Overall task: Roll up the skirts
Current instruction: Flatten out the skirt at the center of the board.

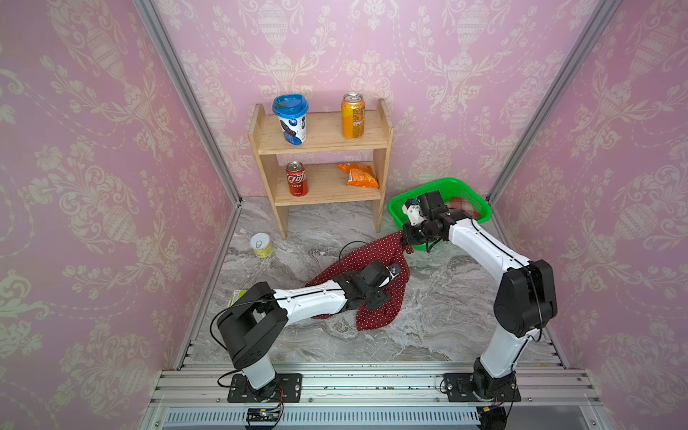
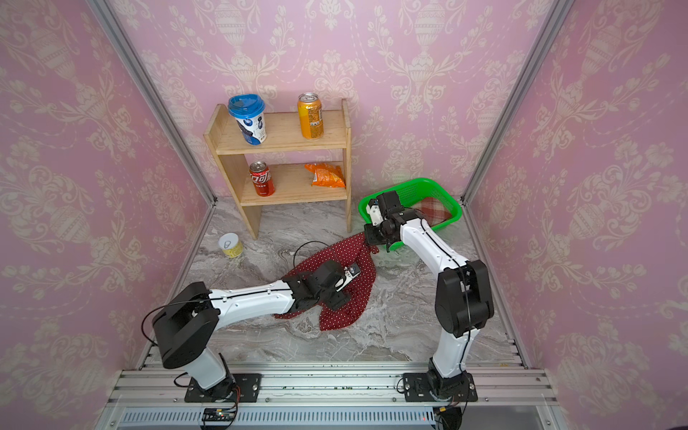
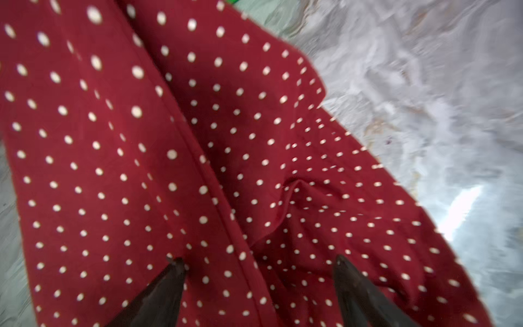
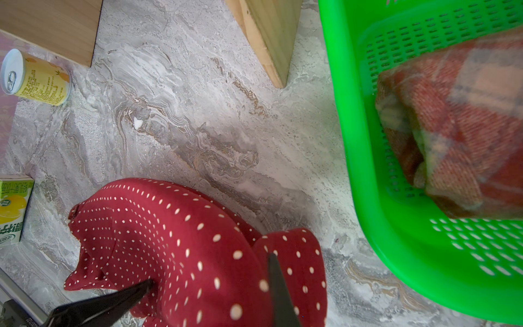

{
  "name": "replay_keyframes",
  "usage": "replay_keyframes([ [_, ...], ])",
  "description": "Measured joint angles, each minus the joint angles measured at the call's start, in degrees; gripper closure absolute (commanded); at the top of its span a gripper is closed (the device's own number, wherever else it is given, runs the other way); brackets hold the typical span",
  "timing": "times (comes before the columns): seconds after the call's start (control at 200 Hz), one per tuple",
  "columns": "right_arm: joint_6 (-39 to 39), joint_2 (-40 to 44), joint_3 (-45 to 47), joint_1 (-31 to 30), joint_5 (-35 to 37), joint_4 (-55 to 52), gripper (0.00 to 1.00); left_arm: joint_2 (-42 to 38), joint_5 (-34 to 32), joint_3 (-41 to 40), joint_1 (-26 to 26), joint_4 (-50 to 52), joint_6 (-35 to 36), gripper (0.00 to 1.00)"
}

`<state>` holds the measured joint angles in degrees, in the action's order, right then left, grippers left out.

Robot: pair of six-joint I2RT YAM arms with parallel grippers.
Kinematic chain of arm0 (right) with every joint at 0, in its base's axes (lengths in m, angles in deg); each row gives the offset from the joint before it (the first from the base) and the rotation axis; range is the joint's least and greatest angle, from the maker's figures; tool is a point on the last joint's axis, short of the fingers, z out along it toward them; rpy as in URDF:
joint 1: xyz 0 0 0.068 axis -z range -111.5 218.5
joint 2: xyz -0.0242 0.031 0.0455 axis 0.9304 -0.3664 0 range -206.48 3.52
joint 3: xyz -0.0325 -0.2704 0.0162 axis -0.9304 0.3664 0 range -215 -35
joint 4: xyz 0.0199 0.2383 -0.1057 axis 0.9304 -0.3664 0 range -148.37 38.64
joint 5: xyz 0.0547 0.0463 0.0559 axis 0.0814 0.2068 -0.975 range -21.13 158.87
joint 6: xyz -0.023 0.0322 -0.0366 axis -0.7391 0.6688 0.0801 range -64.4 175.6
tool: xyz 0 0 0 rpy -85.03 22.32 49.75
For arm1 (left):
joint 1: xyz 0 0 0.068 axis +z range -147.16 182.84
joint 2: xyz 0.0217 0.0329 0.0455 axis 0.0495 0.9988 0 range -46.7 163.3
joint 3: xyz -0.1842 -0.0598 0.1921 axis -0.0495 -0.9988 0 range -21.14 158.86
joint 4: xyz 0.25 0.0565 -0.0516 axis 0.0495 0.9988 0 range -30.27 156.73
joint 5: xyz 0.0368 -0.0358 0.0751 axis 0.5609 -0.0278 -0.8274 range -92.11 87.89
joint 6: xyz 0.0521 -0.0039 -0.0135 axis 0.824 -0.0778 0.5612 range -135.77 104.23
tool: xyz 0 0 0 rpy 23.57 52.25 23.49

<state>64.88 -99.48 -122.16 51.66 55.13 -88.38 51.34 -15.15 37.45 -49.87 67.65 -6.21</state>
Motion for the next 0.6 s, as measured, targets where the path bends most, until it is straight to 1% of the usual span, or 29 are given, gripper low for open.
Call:
replay_keyframes([
  [0.19,0.0,0.04,0.11,0.76,-0.59,0.07,1.0,3.56,-6.12,1.95,0.07,3.17,-1.99,0.18],
  [0.27,0.0,0.04,0.22,1.29,-0.68,0.04,1.0,4.59,-8.55,2.12,0.07,4.22,-2.93,0.23],
  [0.32,0.0,0.13,0.37,1.64,-0.68,0.02,1.0,4.74,-10.16,2.08,0.07,4.87,-3.76,0.31],
  [0.395,-0.02,0.28,0.52,2.27,-0.85,-0.13,1.0,4.55,-12.39,1.73,0.07,5.01,-4.46,0.51],
  [0.475,-0.02,0.68,0.55,2.99,-0.9,-0.48,1.0,3.15,-13.55,0.5,0.07,5.14,-5.33,0.68],
  [0.54,-0.02,1.18,0.55,3.61,-0.9,-0.85,1.0,0.9,-14.12,-0.48,0.07,5.44,-5.95,0.79],
  [0.6,-0.02,1.7,0.55,4.07,-0.85,-1.27,1.0,-1.42,-14.47,-0.79,0.07,5.73,-5.86,0.84],
])
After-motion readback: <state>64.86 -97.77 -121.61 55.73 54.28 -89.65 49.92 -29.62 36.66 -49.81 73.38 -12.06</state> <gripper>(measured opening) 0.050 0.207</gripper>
